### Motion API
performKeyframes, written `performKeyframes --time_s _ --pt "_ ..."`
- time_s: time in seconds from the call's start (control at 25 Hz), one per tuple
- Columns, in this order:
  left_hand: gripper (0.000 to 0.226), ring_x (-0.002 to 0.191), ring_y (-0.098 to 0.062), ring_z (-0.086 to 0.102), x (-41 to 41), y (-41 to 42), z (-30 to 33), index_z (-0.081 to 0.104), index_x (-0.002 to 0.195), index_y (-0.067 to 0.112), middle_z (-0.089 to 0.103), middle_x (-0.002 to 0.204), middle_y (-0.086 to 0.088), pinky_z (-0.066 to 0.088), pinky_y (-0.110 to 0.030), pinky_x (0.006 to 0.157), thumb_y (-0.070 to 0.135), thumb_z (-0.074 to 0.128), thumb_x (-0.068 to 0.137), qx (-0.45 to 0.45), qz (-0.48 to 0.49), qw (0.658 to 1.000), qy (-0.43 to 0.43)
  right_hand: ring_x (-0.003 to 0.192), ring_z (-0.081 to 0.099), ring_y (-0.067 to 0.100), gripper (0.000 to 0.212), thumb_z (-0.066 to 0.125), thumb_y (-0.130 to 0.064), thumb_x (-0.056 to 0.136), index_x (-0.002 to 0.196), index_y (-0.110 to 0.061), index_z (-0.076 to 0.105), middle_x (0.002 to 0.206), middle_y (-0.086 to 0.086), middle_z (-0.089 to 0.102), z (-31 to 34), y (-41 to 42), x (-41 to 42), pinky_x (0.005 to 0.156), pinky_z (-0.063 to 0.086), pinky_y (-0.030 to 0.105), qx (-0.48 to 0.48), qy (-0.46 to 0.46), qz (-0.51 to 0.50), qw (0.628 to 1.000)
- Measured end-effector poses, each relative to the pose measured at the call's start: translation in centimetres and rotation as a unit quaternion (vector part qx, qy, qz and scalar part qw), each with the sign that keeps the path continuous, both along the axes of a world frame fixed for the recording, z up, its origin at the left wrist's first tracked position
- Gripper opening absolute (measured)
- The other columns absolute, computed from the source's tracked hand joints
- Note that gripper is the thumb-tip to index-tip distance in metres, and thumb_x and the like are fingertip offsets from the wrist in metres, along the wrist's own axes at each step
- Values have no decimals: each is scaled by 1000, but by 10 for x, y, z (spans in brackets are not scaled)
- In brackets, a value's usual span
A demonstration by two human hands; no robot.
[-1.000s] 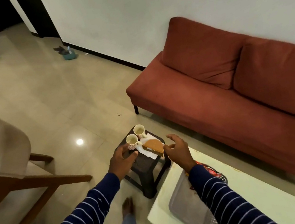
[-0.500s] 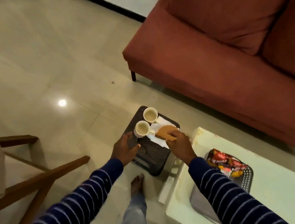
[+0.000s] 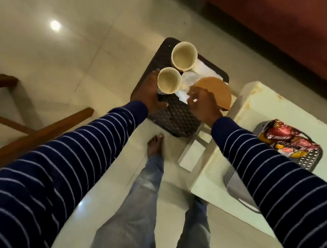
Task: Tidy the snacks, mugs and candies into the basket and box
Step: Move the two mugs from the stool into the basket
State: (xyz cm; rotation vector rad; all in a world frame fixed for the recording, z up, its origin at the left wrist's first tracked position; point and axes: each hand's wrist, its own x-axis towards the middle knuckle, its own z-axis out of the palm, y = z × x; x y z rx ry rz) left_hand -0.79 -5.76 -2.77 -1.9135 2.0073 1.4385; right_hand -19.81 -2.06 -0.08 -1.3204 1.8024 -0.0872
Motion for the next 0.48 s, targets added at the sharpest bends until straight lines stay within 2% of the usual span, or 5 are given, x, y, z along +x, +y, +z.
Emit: performKeyframes --time_s 0.04,0.12,0.24,0.36,0.48 --pt "116 147 -27 21 -2 -3 -10 15 153 6 21 159 -13 24 -35 118 20 89 65 0 -2 1000 0 120 58 29 35 51 -12 98 131 -3 57 133 12 61 -10 -6 1 101 44 33 -10 8 14 1000" --pt "119 146 -26 23 -5 -12 -23 12 154 8 19 160 -12 26 -35 117 20 90 65 -16 -4 1000 2 104 63 30 30 49 -14 99 125 -6 61 118 14 68 -25 -16 5 82 44 27 -31 26 39 998" --pt "113 136 -23 40 -8 -22 -31 22 153 17 34 154 -6 36 -37 109 26 90 62 -52 -5 999 6 77 59 20 23 49 -17 100 102 -9 70 95 11 71 -42 -27 7 64 36 22 -49 56 31 997" --pt "94 114 -18 56 -10 -25 -32 40 139 26 57 132 1 49 -41 94 42 86 59 -85 1 996 3 78 60 20 24 51 -18 99 97 -10 73 92 11 71 -49 -27 6 67 41 29 -70 61 45 995" --pt "89 113 -21 60 -8 -21 -24 44 134 31 61 127 5 52 -44 91 53 82 57 -99 -7 995 -11 90 61 23 22 54 -20 99 110 -12 71 102 11 68 -42 -21 3 72 41 28 -95 62 69 991"
